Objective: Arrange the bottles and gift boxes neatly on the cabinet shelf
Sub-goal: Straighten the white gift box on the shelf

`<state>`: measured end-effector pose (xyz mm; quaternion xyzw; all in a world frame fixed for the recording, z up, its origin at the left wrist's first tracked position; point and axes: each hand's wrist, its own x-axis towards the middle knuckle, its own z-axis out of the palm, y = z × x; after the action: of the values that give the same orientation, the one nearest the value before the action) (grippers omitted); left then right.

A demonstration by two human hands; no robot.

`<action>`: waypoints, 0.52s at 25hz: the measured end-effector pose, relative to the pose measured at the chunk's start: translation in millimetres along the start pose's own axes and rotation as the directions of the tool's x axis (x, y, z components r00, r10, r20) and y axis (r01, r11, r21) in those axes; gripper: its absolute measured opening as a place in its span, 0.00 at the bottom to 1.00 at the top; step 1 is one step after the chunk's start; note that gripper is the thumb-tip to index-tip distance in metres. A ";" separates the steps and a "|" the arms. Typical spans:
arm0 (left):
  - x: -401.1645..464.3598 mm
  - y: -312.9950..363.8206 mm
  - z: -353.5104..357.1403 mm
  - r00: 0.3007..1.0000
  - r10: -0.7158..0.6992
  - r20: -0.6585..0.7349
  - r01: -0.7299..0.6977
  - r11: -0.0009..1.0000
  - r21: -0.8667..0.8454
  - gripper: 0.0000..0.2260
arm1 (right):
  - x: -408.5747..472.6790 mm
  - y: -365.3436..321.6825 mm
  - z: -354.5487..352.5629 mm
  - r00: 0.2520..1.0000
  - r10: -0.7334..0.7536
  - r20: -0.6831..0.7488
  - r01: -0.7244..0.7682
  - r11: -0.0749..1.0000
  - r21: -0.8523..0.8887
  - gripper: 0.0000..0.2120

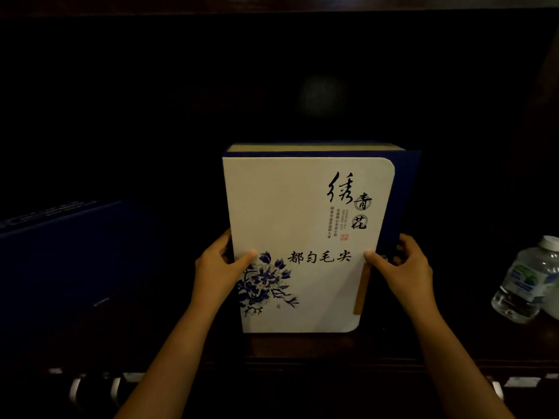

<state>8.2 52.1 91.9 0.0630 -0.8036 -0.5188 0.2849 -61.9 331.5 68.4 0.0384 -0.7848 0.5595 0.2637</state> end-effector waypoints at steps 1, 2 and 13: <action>-1.4 -0.1 -0.3 1.000 -0.008 -0.002 0.008 1.000 -0.005 0.24 | -1.0 1.4 0.9 1.000 0.005 -0.005 -0.005 1.000 0.004 0.31; -2.8 -0.8 -0.8 1.000 -0.020 0.000 0.020 1.000 -0.017 0.24 | -1.6 2.7 1.4 1.000 0.011 -0.008 -0.011 1.000 0.009 0.32; -29.0 -42.7 -64.5 0.987 -0.143 -0.073 0.141 0.990 -0.032 0.29 | -64.7 -29.3 21.7 0.972 -0.118 -0.201 0.146 0.980 0.132 0.32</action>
<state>57.7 -7.3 62.7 0.1356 -0.7787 -0.5458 0.2782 -4.0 285.9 58.8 0.0554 -0.7083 0.5976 0.3716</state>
